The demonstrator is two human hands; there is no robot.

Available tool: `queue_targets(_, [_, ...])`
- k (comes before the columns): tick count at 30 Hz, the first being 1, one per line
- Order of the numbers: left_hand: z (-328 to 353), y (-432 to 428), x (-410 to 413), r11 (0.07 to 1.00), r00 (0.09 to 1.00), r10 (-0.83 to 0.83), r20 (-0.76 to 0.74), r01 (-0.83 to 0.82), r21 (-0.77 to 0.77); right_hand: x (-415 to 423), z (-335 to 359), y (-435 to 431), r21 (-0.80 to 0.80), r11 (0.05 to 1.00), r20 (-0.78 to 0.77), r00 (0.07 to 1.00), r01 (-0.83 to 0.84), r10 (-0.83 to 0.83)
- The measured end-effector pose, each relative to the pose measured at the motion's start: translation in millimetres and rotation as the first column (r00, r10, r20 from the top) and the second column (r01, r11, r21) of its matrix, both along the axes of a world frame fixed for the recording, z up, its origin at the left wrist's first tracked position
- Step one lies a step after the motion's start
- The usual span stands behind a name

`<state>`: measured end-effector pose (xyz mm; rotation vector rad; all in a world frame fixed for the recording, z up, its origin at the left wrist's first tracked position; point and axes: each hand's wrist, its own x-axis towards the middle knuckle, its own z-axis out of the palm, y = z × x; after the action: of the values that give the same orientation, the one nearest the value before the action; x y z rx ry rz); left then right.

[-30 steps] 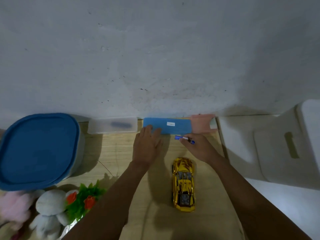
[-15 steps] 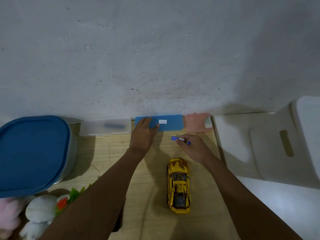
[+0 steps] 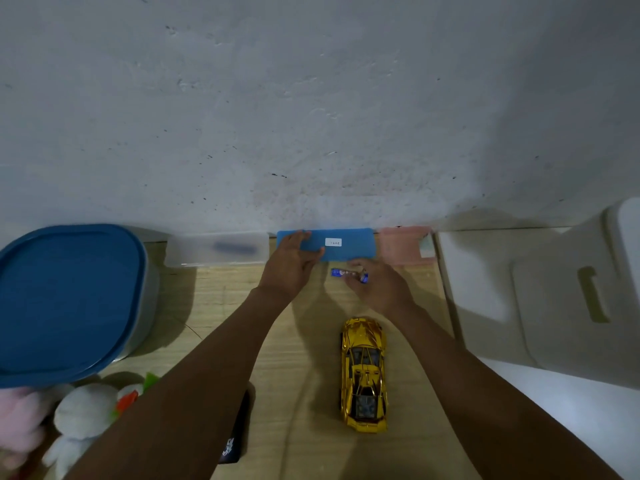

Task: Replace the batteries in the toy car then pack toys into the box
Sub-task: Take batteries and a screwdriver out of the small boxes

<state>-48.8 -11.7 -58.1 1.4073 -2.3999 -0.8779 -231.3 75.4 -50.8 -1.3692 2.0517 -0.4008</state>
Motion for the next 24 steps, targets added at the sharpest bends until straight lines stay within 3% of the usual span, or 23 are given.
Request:
queue_targets(6, [-2.2,-1.7,-0.1,1.0,1.0,-0.001,0.019,0.001,0.014,8.0,0.7,10.3,-0.053,0.994,-0.018,0.996,0.092,-0.093])
queue_targets(10, [-3.7,-1.7,0.9,1.0,1.0,-0.005,0.006,0.005,0.022,11.8,-0.4,4.9,-0.024,0.987,0.014,0.987,-0.161,0.162])
queue_targets(13, [-2.4,-0.7,1.2,0.999,1.0,0.002,-0.011,-0.001,0.035,10.6,-0.2,-6.2,-0.034,0.971,-0.006,0.972,-0.236,0.236])
queue_targets(17, [-1.4,-0.3,1.5,0.999,0.999,0.013,-0.032,-0.011,0.046,10.7,0.3,-3.9,-0.079,0.957,-0.141,0.953,-0.28,0.267])
queue_targets(21, [-1.2,-0.8,2.5,1.0,0.999,-0.014,-0.033,0.015,0.024,10.2,-2.4,5.8,-0.192,0.923,-0.401,0.885,-0.333,0.235])
queue_targets(24, [-2.2,-1.4,3.0,1.0,0.999,-0.027,-0.029,0.027,0.009,8.2,-8.5,10.0,-0.208,0.928,-0.396,0.894,-0.309,0.209])
